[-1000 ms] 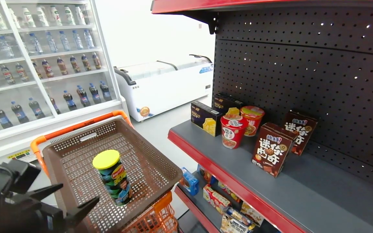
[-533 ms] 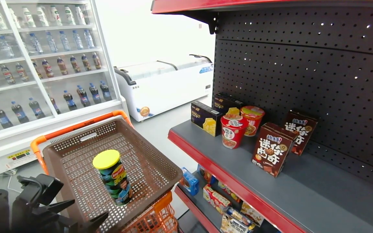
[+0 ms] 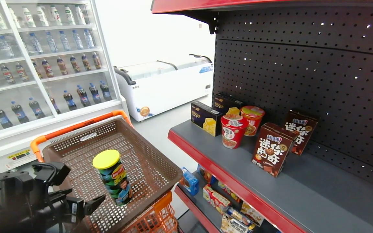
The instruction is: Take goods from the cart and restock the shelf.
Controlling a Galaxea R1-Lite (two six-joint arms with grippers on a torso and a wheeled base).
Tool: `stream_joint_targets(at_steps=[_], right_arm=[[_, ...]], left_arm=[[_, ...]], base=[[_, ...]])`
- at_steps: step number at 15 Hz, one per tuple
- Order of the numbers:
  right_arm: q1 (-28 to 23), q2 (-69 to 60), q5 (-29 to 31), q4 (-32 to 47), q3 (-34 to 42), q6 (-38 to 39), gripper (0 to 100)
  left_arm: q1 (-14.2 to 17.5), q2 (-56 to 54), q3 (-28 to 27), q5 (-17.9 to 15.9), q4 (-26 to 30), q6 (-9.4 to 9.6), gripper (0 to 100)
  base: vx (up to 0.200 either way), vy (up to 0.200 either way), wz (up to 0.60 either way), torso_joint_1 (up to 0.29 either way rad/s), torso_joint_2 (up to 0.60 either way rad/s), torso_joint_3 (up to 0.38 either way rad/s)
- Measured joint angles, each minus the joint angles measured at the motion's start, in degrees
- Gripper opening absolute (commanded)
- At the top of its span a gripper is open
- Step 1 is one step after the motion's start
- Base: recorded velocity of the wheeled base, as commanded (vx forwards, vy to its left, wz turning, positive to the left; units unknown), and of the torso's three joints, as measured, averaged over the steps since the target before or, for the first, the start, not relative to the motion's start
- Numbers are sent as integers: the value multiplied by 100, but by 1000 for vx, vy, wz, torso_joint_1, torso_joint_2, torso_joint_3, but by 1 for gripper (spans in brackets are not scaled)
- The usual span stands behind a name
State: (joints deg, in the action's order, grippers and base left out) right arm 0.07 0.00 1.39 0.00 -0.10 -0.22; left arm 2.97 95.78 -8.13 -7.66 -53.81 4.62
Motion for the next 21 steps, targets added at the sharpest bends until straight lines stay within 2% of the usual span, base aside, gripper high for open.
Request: stream_joint_targets(at_steps=[1,4,6,11,15,18,19,21], right_arm=[[0,0,2,0,0,-2,100],[2,0,2,0,0,-2,100],[2,0,2,0,0,-2,100],[0,0,0,0,0,-2,100],[2,0,0,0,0,0,100],[-2,0,0,0,0,0,100],[-2,0,2,0,0,-2,100],[-2,0,2,0,0,0,100]], left_arm=[[72,249,-197,-44,-27,24,100],[162,816,-663,-635,-84,107,100],[182,1165,-975,-848,-118,301,100],[107,1916,-1435,-874,-128,339,100],[-166,2363,-1709,-791,-503,329,100],[-276,2531,-1843,-747,-501,400,100],[-286,2566,-1854,-764,-510,396,0],[-339,2619,-1941,-767,-514,352,0]], base=[[0,0,0,0,0,0],[0,0,0,0,0,0],[0,0,0,0,0,0],[0,0,0,0,0,0],[0,0,0,0,0,0],[0,0,0,0,0,0],[0,0,0,0,0,0],[0,0,0,0,0,0]])
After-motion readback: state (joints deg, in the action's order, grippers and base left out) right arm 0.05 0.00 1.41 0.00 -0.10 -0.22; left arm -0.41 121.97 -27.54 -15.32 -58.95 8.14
